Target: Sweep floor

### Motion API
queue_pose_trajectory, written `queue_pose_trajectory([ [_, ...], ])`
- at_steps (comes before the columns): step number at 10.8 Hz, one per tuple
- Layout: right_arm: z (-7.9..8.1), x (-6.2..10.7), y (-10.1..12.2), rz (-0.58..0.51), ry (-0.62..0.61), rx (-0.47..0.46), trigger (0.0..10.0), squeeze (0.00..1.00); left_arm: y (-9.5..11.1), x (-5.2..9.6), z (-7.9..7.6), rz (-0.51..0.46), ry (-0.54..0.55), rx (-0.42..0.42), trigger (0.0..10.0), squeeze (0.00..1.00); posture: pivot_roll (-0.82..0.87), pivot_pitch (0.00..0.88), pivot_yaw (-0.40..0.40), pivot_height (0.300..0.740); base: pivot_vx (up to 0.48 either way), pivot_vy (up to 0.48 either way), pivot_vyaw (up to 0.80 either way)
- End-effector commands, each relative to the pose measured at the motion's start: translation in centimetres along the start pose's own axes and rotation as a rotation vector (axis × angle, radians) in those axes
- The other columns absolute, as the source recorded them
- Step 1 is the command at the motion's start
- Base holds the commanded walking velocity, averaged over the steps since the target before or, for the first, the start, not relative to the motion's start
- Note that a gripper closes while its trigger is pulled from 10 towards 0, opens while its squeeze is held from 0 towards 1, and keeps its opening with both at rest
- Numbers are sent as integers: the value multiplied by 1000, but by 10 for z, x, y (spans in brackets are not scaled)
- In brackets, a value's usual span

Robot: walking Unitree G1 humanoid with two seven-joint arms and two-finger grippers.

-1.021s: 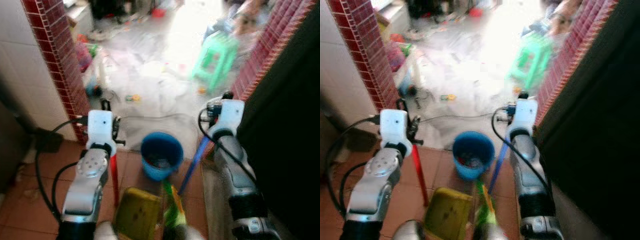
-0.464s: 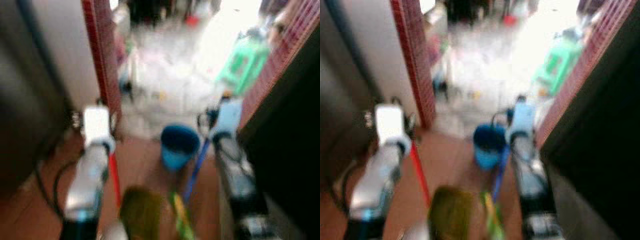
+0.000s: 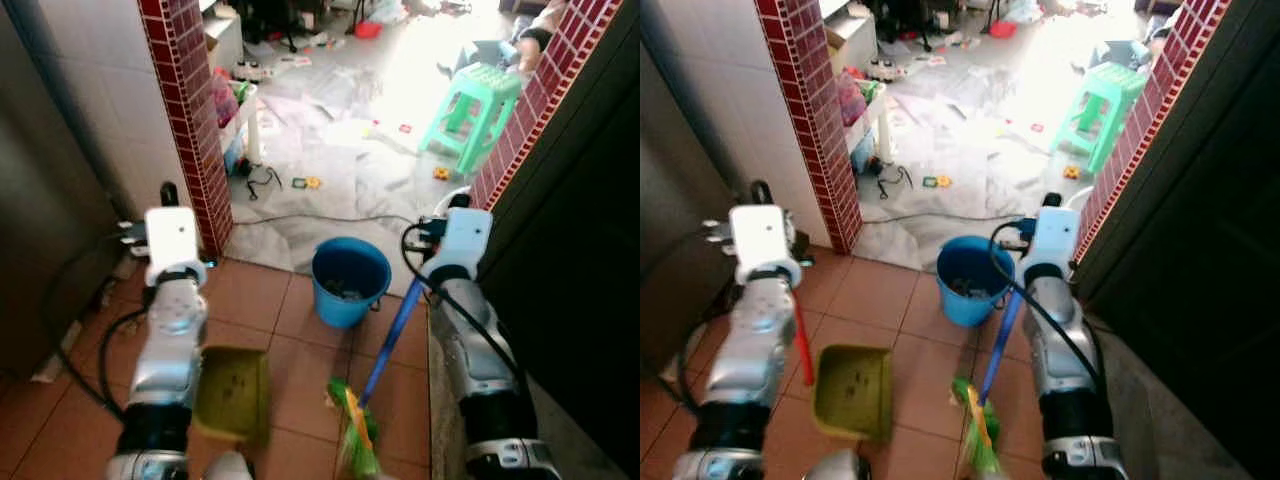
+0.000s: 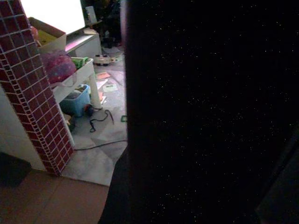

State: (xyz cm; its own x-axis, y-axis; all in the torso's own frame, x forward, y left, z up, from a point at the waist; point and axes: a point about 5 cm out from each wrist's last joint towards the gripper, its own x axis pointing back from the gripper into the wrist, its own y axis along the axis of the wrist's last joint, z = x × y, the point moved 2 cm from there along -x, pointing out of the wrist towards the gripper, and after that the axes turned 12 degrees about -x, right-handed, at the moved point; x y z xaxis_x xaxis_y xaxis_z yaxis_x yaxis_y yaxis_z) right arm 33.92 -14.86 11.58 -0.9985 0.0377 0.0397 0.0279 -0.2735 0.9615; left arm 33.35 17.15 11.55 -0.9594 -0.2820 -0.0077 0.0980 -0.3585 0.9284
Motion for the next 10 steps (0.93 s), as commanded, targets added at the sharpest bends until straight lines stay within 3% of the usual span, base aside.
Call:
queue_pose_trajectory([
  [1,0,-1,1,0,-9,5,10000,0,6,-4,-4,-46,19,-10,10000,0,-58,0,-52,740,0,0,0],
  [4,-7,-2,7,-17,-28,19,10000,0,-20,-4,-56,49,-120,51,10000,0,-104,0,-40,740,0,0,0],
  [5,-7,-2,8,-22,-32,22,10000,0,-22,-3,-67,53,-157,77,10000,0,-126,0,-30,740,0,0,0],
  [7,-4,-3,7,6,-62,-71,10000,0,-28,-3,-73,73,-168,117,10000,0,-129,0,-31,740,0,0,0],
  [10,8,-9,7,83,-69,-237,10000,0,-30,-5,-73,79,-157,108,10000,0,-128,0,-36,740,0,0,0],
])
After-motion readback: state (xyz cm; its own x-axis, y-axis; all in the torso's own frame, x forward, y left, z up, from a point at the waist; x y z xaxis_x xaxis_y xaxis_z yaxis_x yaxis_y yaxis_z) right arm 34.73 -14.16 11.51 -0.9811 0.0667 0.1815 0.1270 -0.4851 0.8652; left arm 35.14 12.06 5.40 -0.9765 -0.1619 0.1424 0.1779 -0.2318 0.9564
